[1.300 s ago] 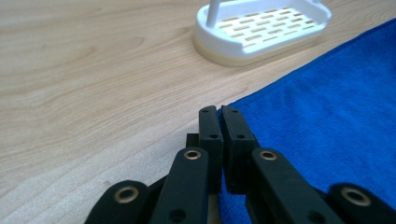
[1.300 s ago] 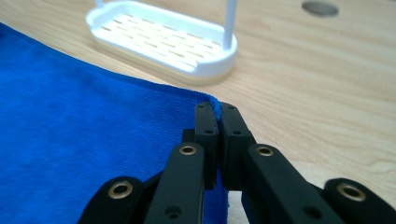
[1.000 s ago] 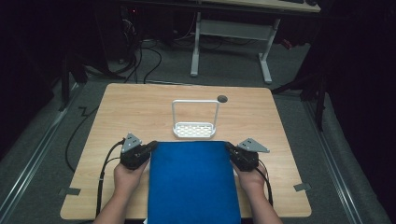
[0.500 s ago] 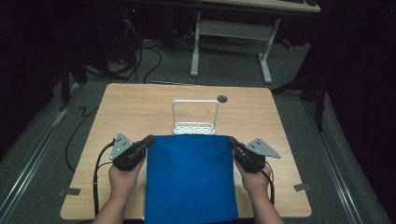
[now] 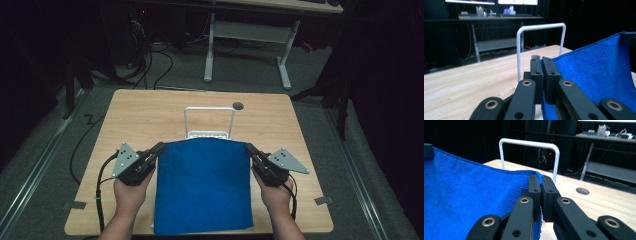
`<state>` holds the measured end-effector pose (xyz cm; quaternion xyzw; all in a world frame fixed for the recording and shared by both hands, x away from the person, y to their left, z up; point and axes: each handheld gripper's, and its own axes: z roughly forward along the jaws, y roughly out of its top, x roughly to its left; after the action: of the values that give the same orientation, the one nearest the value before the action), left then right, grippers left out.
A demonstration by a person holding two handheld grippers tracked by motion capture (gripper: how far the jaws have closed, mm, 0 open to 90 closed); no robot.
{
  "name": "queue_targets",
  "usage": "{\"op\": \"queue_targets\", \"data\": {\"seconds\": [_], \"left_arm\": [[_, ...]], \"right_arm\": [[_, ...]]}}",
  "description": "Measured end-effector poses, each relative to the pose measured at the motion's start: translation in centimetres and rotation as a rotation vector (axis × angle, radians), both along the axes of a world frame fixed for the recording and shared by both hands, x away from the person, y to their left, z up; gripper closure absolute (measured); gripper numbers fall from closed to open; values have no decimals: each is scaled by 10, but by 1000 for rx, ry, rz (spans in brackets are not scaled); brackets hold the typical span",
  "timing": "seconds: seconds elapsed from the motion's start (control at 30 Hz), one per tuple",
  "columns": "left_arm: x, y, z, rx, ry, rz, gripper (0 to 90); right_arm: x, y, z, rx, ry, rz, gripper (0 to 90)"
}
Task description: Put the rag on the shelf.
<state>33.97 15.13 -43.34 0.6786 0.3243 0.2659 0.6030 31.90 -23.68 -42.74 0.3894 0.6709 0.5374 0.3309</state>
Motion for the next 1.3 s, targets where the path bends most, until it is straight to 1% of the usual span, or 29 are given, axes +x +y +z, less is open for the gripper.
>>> {"op": "queue_targets", "data": {"seconds": [0.1, 0.13, 0.2, 0.27, 0.33, 0.37, 0.4, 0.5, 0.53, 0.57, 0.6, 0.67, 0.7, 0.77, 0.87, 0.97, 1.0, 1.03, 1.07, 1.1, 1.13, 1.17, 1.2, 1.27, 1.3], "left_arm": [[-4, -1, 8, 4, -29, -1, 880], [-7, -2, 12, 6, -49, -1, 880], [-8, -2, 15, 0, -56, 0, 880], [-11, -1, 20, -6, -66, -3, 880], [-13, 0, 24, -14, -75, -2, 880], [-14, 1, 26, -17, -80, -2, 880], [-15, 2, 28, -23, -86, -3, 880], [-19, 3, 34, -36, -103, -1, 880], [-22, 4, 37, -38, -118, -1, 880], [-22, 4, 37, -38, -118, -1, 880], [-23, 4, 39, -39, -124, -2, 881], [-25, 3, 43, -42, -137, -9, 881], [-26, 2, 45, -39, -145, -12, 882], [-26, 0, 49, -35, -158, -15, 882], [-24, -3, 55, -29, -180, -17, 883], [-18, -3, 60, -27, -188, -19, 882], [-15, -3, 62, -26, -188, -19, 882], [-12, -3, 65, -24, -197, -15, 882], [-10, -2, 68, -22, -203, -13, 882], [-7, -2, 70, -20, -206, -12, 882], [-4, -2, 74, -18, -213, -12, 882], [-1, -2, 76, -15, -219, -10, 882], [2, -3, 78, -9, -227, -6, 882], [10, -3, 83, 1, -232, -2, 883], [14, -3, 84, -1, -232, 1, 883]], "right_arm": [[-4, -1, 7, 10, -21, 2, 884], [-5, -1, 11, 17, -33, 2, 884], [-6, -2, 13, 22, -38, 2, 884], [-9, -4, 18, 25, -58, 0, 884], [-12, -6, 24, 39, -74, -2, 884], [-12, -6, 24, 39, -74, -2, 884], [-14, -8, 28, 41, -90, -1, 884], [-16, -9, 33, 50, -102, 0, 884], [-19, -9, 38, 57, -120, 1, 884], [-19, -9, 38, 57, -120, 1, 884], [-22, -9, 41, 58, -136, 5, 884], [-23, -8, 43, 58, -143, 9, 884], [-25, -7, 48, 55, -158, 18, 884], [-26, -6, 50, 56, -164, 18, 884], [-25, -4, 56, 53, -182, 24, 884], [-21, -3, 60, 50, -188, 25, 884], [-20, -3, 61, 50, -196, 22, 884], [-18, -4, 62, 54, -195, 19, 884], [-13, -7, 67, 58, -199, 14, 884], [-13, -7, 67, 58, -199, 14, 884], [-11, -8, 69, 63, -194, 13, 884], [-6, -11, 74, 63, -195, 9, 884], [-6, -11, 74, 63, -195, 9, 884], [0, -14, 80, 69, -194, 5, 884], [3, -15, 82, 74, -193, 4, 885]]}}
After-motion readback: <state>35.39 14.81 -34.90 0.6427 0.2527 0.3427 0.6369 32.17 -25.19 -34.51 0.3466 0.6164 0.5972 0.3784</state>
